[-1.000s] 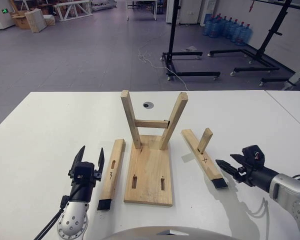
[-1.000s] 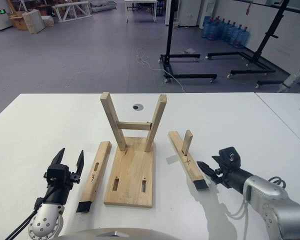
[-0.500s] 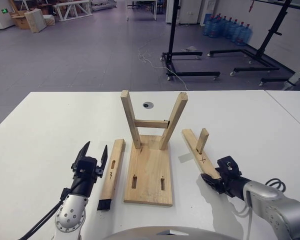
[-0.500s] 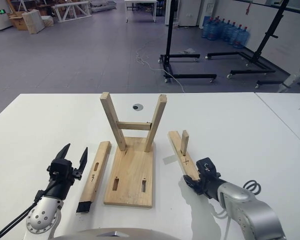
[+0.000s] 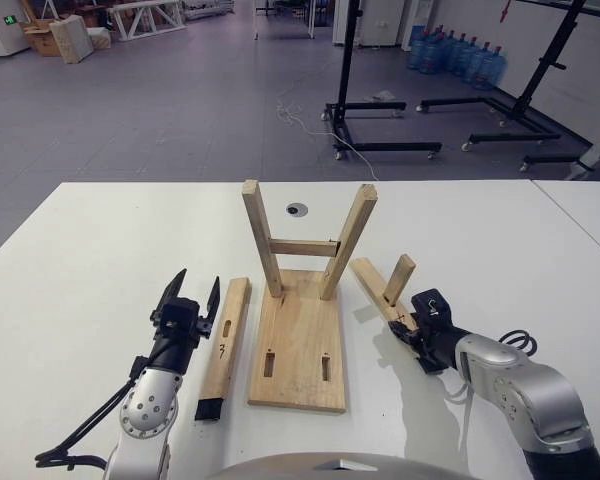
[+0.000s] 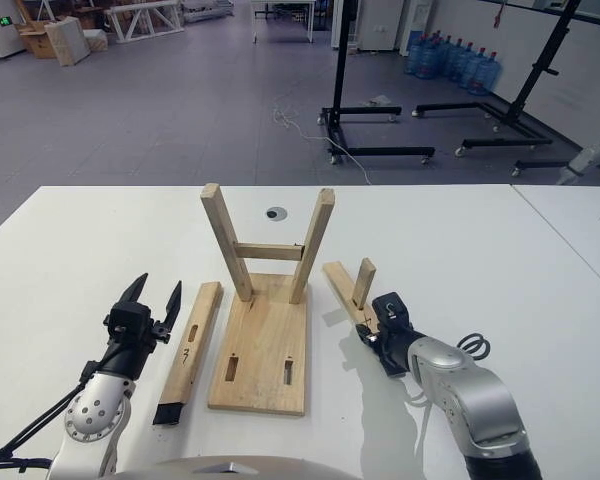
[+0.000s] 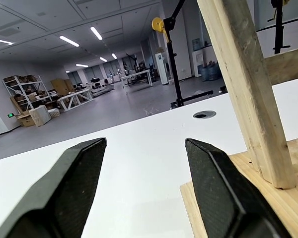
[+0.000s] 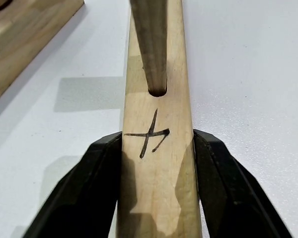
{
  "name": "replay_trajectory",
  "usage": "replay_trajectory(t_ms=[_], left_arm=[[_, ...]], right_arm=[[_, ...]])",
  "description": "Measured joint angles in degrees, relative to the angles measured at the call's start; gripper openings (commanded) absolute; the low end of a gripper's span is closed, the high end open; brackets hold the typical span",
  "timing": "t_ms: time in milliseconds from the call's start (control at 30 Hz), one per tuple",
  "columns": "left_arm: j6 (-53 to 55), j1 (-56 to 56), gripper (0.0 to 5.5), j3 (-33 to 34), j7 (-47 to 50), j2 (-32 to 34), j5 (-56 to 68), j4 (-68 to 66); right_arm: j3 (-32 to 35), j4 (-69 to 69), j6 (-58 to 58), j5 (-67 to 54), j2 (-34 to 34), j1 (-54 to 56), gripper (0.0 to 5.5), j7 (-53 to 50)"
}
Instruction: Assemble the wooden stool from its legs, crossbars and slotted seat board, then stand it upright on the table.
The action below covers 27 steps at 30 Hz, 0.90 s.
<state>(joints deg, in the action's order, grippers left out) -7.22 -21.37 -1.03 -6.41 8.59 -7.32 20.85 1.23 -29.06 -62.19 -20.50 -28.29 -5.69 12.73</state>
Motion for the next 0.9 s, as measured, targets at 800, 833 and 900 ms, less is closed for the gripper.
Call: replay_trajectory(t_ms=[800, 833, 900], left_arm=[[23.4, 15.4, 2.89, 10.7, -20.2, 11.1, 59.4, 8.9], [25.7, 16.6, 2.89, 11.4, -19.9, 12.4, 61.2, 8.3], [29.1, 18.8, 2.89, 12.4, -19.8, 14.2, 64.4, 7.6]], right_arm=[[20.8, 14.5, 31.2, -29.2, 13.3, 33.0, 2.03, 15.7], [18.7, 11.4, 31.2, -29.9, 12.8, 33.1, 2.03, 17.4], [15.3, 6.3, 30.1, -32.4, 12.7, 32.9, 2.03, 19.1]])
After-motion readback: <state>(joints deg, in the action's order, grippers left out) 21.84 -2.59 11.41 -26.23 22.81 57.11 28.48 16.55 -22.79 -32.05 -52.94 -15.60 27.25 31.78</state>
